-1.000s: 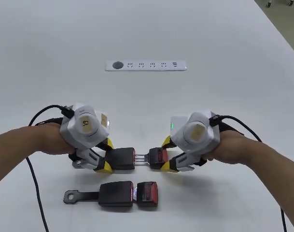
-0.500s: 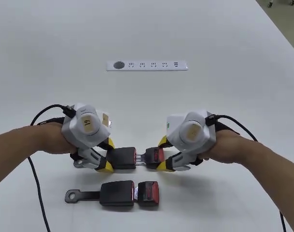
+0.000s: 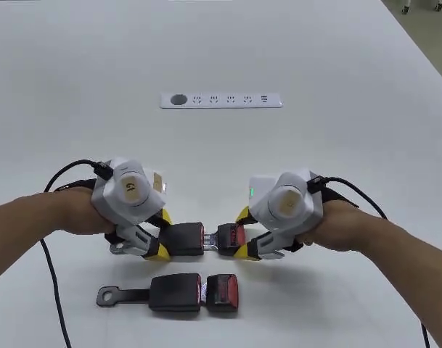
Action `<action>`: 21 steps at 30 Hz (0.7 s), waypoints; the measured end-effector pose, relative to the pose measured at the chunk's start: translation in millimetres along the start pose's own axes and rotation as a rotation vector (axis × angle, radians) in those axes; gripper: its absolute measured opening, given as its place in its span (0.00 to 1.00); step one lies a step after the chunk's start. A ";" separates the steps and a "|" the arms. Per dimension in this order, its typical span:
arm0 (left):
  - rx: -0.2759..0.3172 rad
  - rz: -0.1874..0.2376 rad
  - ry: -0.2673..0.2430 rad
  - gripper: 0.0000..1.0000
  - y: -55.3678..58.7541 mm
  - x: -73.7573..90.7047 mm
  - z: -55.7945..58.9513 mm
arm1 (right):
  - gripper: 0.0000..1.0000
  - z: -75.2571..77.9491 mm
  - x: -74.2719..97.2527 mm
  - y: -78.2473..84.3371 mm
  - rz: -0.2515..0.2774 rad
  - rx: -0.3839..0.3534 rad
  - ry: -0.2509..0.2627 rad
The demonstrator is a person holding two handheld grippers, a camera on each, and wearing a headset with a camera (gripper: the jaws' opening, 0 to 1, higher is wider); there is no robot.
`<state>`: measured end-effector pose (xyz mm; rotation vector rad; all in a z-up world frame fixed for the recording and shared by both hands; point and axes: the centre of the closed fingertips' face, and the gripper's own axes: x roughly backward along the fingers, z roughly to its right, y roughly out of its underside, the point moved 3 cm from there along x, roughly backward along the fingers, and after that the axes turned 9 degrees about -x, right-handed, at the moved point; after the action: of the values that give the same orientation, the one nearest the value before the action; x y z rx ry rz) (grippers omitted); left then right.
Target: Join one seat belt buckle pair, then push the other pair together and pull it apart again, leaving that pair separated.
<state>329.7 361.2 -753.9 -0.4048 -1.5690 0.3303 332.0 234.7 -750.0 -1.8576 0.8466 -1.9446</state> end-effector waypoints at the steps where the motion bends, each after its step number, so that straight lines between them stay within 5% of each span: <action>1: 0.000 -0.001 -0.001 0.31 -0.2 0.0 0.1 | 0.29 -0.5 0.8 -0.7 0.000 -0.001 0.000; 21: -0.011 -0.001 -0.002 0.30 0.1 -0.4 -0.4 | 0.27 -2.2 -2.7 -4.3 -0.010 -0.014 0.000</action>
<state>330.2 361.1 -754.3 -0.4116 -1.5740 0.3216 330.9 240.1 -749.5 -1.8730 0.8544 -1.9496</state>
